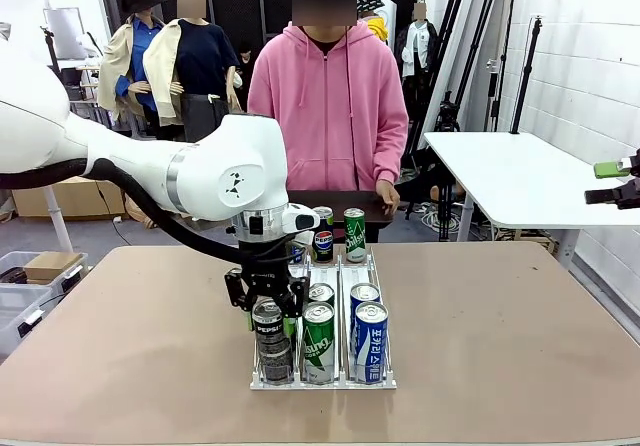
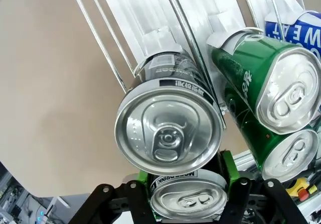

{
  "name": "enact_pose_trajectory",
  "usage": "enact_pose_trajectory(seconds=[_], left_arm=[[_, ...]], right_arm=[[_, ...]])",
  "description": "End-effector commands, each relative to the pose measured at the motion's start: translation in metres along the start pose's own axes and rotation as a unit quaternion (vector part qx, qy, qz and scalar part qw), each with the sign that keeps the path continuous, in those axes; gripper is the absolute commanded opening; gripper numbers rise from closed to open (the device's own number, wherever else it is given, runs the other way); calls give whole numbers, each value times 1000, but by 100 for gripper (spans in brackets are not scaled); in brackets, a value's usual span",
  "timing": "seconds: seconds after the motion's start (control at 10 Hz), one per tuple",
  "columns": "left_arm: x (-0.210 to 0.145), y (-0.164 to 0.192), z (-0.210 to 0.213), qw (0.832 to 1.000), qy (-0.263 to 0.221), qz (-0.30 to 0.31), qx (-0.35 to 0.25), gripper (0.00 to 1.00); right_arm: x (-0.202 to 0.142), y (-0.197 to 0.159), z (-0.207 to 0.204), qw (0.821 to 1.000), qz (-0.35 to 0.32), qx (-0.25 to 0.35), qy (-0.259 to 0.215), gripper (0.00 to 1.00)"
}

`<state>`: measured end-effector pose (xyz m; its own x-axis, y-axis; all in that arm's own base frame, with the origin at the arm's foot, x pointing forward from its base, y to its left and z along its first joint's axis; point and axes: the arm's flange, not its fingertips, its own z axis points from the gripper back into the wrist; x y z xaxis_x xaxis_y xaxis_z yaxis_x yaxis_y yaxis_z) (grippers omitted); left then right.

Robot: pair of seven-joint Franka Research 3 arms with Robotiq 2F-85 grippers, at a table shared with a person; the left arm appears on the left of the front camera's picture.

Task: Retrieve and hand over the desired beverage to the person.
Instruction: Pick up a can of the same type that the person held from the Automatic Can Dispenser.

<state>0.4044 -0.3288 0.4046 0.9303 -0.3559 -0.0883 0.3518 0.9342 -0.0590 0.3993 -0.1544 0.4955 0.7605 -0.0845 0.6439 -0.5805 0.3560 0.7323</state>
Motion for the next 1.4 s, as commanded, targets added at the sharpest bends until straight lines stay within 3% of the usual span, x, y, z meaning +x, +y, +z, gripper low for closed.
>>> enact_pose_trajectory(seconds=[0.0, 0.1, 0.9, 1.0, 1.1, 1.3], left_arm=[[1, 2, -1, 1000, -5, -16, 18, 16], [1, 2, -1, 1000, -5, -18, 20, 0], [0, -1, 0, 1000, -1, -5, 2, 0], [-2, -9, 7, 1000, -6, -9, 0, 0], [-24, -30, 45, 999, -28, -8, 24, 0], [-25, -31, 47, 999, -29, -9, 24, 0]], right_arm=[[0, 0, -1, 1000, 1, 5, -1, 100], [0, 0, -1, 1000, 1, 5, -1, 100], [0, 0, -1, 1000, 1, 5, -1, 100], [0, 0, -1, 1000, 1, 5, -1, 100], [0, 0, -1, 1000, 1, 5, -1, 100], [0, 0, -1, 1000, 1, 5, -1, 100]])
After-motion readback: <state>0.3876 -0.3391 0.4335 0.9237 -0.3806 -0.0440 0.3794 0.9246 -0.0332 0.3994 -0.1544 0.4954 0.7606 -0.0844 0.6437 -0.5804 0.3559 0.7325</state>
